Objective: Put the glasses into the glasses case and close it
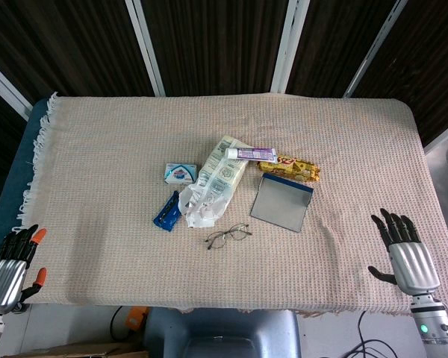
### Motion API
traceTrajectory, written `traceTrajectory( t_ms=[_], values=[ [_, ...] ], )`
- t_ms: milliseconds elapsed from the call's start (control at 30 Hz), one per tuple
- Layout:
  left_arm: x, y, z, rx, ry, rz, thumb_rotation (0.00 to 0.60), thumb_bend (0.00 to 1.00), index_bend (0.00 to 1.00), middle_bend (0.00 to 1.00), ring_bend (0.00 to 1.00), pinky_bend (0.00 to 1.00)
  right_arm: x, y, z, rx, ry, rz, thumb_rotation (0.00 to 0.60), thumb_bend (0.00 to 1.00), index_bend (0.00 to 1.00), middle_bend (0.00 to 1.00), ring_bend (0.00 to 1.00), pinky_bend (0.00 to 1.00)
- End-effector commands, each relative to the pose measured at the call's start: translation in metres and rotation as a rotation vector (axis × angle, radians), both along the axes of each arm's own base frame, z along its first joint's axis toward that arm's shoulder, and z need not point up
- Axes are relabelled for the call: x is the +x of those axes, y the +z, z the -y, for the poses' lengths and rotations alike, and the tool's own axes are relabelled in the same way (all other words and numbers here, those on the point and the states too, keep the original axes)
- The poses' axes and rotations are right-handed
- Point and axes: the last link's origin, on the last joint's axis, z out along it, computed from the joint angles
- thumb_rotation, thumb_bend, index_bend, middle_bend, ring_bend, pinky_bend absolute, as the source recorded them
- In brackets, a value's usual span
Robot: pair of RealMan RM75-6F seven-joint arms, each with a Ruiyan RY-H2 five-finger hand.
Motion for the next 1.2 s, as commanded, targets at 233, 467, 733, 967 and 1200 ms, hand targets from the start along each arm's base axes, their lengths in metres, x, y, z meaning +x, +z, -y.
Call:
traceTrajectory(
  t_ms=[233, 467, 733, 967, 1200],
  values=[
    [0.0, 0.0, 0.001, -0.008, -0.003, 0.008, 0.6, 0.45, 0.0, 0.0, 0.0, 0.06, 0.001, -0.01, 0.005, 0.042, 0.021, -0.04, 0.6, 0.26, 0.06, 0.0, 0.0, 0.0],
    [-0.002, 0.002, 0.0, -0.012, 0.001, 0.014, 0.6, 0.45, 0.0, 0.0, 0.0, 0.06, 0.01, -0.04, 0.045, 0.118, 0.153, -0.165, 0.6, 0.42, 0.14, 0.0, 0.0, 0.0],
    [-0.003, 0.007, 0.003, 0.018, 0.007, 0.024, 0.6, 0.45, 0.0, 0.0, 0.0, 0.06, 0.031, -0.068, 0.109, 0.34, 0.164, -0.266, 0.6, 0.61, 0.21, 0.0, 0.0, 0.0],
    [-0.004, 0.008, 0.003, 0.026, 0.01, 0.031, 0.6, 0.45, 0.0, 0.0, 0.0, 0.07, 0.048, -0.078, 0.138, 0.382, 0.158, -0.282, 0.6, 0.66, 0.26, 0.0, 0.0, 0.0],
    [-0.004, 0.01, 0.003, 0.027, 0.009, 0.039, 0.6, 0.45, 0.0, 0.0, 0.0, 0.07, 0.052, -0.088, 0.152, 0.409, 0.149, -0.366, 0.6, 0.67, 0.29, 0.0, 0.0, 0.0]
  ],
)
